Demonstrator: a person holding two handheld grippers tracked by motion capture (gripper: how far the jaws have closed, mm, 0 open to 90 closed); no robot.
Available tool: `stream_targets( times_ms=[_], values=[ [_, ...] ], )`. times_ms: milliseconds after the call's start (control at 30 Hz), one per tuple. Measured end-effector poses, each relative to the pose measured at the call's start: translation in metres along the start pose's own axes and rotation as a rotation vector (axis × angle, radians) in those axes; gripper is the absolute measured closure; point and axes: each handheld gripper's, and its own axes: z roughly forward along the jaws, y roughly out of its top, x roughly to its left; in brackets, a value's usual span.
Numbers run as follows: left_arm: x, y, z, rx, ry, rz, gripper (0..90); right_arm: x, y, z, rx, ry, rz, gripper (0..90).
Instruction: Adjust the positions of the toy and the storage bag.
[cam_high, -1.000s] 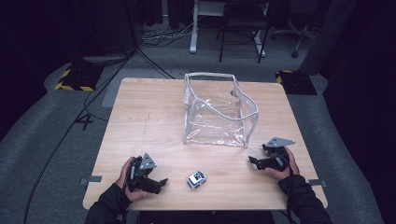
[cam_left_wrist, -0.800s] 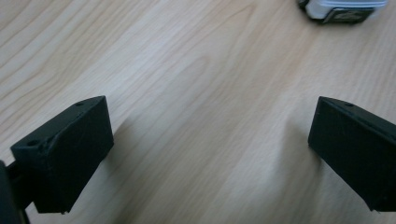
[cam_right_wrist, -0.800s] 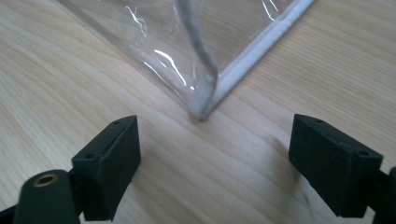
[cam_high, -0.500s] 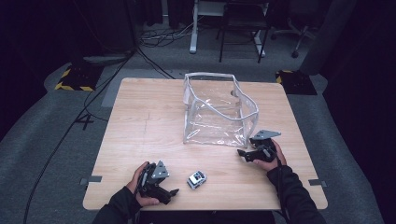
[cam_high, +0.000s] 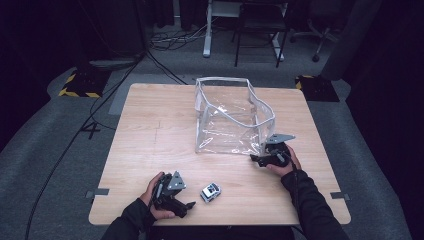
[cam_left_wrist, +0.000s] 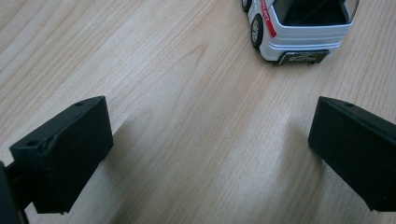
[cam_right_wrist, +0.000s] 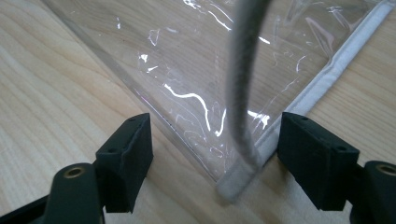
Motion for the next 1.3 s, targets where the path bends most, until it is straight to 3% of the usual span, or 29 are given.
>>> stream_targets(
  times_ms=[333,500,567,900,1300],
  values=[
    [0.003,0.005,0.004,-0.001,-0.007,0.013,0.2,0.0,0.011,0.013,-0.005,-0.01,0.006,27.5],
    [0.005,0.009,0.007,0.0,-0.006,0.009,0.2,0.001,0.01,0.011,0.0,-0.024,0.014,24.6],
    [0.005,0.01,0.008,0.002,0.001,0.006,0.2,0.003,0.006,0.007,-0.003,-0.03,0.028,23.9],
    [0.01,0.023,0.018,0.002,-0.004,0.009,0.2,0.015,-0.036,-0.038,-0.004,0.001,-0.019,22.1],
    [0.012,0.041,0.034,-0.004,-0.013,0.014,0.2,0.022,-0.052,-0.055,-0.011,0.016,-0.028,21.7]
  ],
)
